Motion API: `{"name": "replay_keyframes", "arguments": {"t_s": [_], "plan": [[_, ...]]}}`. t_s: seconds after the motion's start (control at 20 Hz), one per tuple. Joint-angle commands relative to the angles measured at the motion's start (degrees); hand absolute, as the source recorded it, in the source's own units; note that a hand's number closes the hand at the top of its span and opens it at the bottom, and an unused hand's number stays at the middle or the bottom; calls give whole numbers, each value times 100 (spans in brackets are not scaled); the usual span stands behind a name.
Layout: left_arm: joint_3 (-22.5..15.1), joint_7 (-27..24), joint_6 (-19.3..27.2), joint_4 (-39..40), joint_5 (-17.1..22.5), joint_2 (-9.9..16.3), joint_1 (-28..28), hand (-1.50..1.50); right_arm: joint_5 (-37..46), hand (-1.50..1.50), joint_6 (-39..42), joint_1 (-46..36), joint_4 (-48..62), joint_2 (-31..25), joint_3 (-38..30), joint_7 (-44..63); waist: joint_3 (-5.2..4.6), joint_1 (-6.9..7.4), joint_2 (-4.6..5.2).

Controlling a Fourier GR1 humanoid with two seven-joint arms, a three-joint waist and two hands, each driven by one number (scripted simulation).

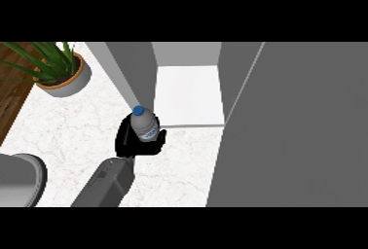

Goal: Pick up the bottled water, place it into the cabinet and close the cabinet

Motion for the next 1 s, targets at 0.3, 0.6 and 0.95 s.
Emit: {"name": "replay_keyframes", "arguments": {"t_s": [0.3,0.6,0.95], "plan": [[-931,531,1173,-475,539,-127,-1004,150,-1212,-150,508,-2,93,138,-607,-79,4,-262,-14],[-1181,594,1668,-492,734,-121,-1201,150,-1485,-150,820,-189,527,92,-897,-322,3,-434,29],[-1342,1125,2765,-22,776,-131,-2191,150,-1987,-150,1183,-146,869,-64,-1446,-460,0,-438,74]]}}
